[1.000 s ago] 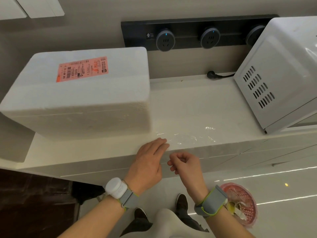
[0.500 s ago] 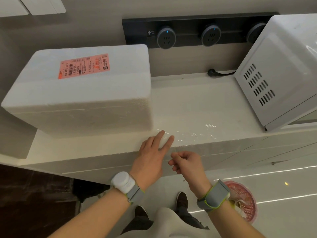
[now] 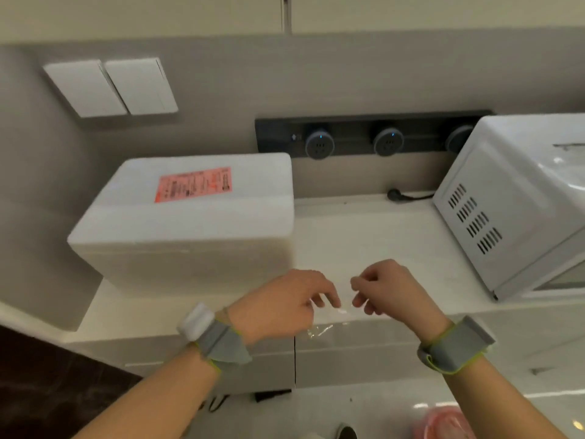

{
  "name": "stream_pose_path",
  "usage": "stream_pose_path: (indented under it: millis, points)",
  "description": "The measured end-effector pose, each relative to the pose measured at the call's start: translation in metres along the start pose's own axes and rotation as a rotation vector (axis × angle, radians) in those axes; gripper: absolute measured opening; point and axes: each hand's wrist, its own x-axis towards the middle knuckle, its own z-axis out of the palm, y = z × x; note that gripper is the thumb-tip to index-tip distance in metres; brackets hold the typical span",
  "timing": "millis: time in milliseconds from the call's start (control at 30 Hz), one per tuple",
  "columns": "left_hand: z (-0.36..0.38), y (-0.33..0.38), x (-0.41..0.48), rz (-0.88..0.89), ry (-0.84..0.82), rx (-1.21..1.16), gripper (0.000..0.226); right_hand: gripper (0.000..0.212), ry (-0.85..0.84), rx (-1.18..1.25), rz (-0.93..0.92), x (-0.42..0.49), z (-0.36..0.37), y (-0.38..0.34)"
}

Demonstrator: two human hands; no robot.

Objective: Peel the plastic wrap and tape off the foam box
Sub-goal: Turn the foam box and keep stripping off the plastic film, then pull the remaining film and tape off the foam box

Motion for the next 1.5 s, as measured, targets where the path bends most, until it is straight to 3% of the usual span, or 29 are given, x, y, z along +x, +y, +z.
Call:
stream_pose_path:
  millis: [67,133,200,267,333,433,600,800,1000,1500]
  points:
    - [-0.039,0.011,0.004,0.031,0.081,-0.293,0.049,0.020,0.028,0.041,-0.070,0.011,-0.014,-0.021]
    - [-0.087,0.009,0.010,0.028,0.381,-0.392,0.045,0.018,0.054,0.046,-0.157,0.021,-0.025,-0.047]
    - [-0.124,-0.007,0.019,-0.087,0.685,-0.186,0.045,0.016,0.066,0.078,-0.214,0.029,-0.031,-0.070]
    - [-0.141,-0.026,0.030,-0.246,0.800,0.124,0.042,0.014,0.057,0.116,-0.264,0.037,-0.033,-0.091]
    - [-0.137,-0.044,0.038,-0.364,0.715,0.319,0.042,0.012,0.048,0.116,-0.301,0.043,-0.031,-0.106]
    - [-0.119,-0.057,0.037,-0.448,0.657,0.392,0.053,0.022,0.052,0.109,-0.367,0.052,-0.027,-0.115]
    - [-0.108,-0.056,0.027,-0.406,0.676,0.493,0.056,0.040,0.056,0.087,-0.430,0.073,-0.023,-0.124]
    - [-0.097,-0.048,0.012,-0.388,0.723,0.568,0.057,0.058,0.027,0.247,-0.460,0.086,-0.013,-0.134]
    - [-0.087,-0.040,-0.001,-0.355,0.776,0.620,0.061,0.100,-0.029,0.275,-0.579,0.090,-0.003,-0.135]
    - [-0.084,-0.040,-0.004,-0.339,0.812,0.629,0.060,0.042,0.032,0.240,-0.634,0.100,-0.004,-0.147]
